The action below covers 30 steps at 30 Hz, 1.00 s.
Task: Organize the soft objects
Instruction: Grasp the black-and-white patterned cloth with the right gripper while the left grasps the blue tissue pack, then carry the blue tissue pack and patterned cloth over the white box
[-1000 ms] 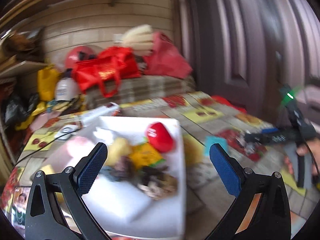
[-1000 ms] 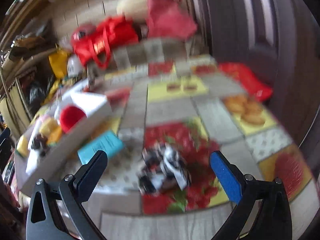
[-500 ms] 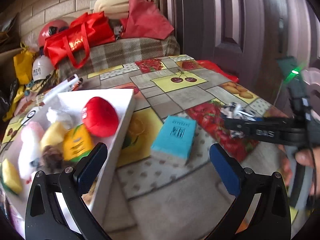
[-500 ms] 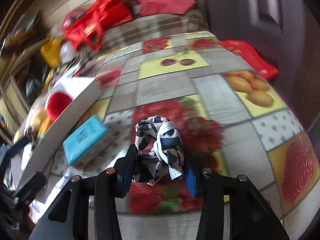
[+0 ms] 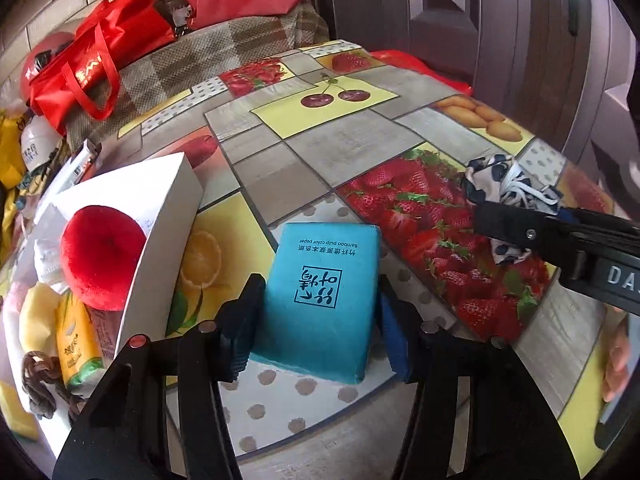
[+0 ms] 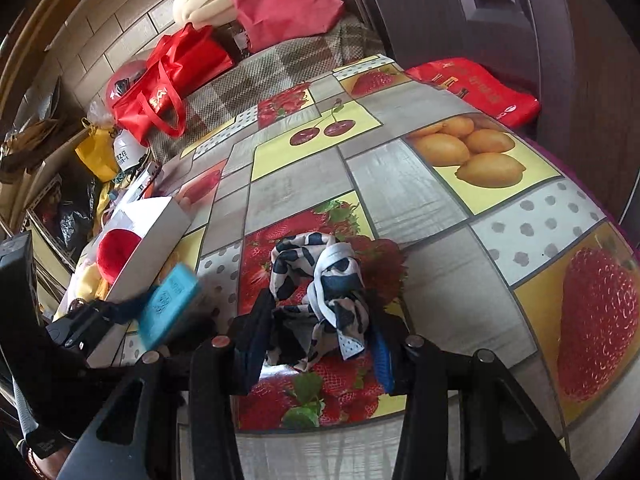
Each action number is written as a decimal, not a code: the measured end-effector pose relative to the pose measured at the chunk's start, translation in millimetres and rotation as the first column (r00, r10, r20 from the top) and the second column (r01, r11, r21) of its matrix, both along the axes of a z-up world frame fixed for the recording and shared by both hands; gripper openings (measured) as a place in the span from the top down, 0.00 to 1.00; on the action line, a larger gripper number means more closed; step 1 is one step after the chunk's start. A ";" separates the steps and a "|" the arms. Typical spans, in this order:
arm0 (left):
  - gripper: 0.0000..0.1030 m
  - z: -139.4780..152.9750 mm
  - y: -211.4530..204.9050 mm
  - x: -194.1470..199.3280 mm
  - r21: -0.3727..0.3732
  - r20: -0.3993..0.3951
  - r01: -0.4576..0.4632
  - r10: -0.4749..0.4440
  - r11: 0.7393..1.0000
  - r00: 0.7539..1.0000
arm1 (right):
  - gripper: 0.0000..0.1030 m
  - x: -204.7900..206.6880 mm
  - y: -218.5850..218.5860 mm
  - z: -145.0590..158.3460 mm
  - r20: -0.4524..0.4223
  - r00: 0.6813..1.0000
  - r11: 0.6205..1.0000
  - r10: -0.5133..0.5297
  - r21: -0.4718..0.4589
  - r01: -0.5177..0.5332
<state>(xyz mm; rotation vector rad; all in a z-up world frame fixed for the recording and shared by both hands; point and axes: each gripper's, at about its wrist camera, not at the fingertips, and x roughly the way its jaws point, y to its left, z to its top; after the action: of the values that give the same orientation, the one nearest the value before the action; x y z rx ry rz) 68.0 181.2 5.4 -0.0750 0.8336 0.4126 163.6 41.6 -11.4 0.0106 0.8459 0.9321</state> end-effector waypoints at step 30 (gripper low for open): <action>0.48 41.5 12.3 -184.6 0.026 0.432 -0.170 0.142 0.985 0.890 | 0.57 -66.8 7.2 39.6 0.352 0.936 0.983 0.001 0.170 -0.065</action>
<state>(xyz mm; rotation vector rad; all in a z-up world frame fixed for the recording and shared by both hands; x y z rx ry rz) -116.6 193.5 46.9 -0.1694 0.3774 0.5501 96.8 48.9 28.2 -0.0143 0.4295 1.0037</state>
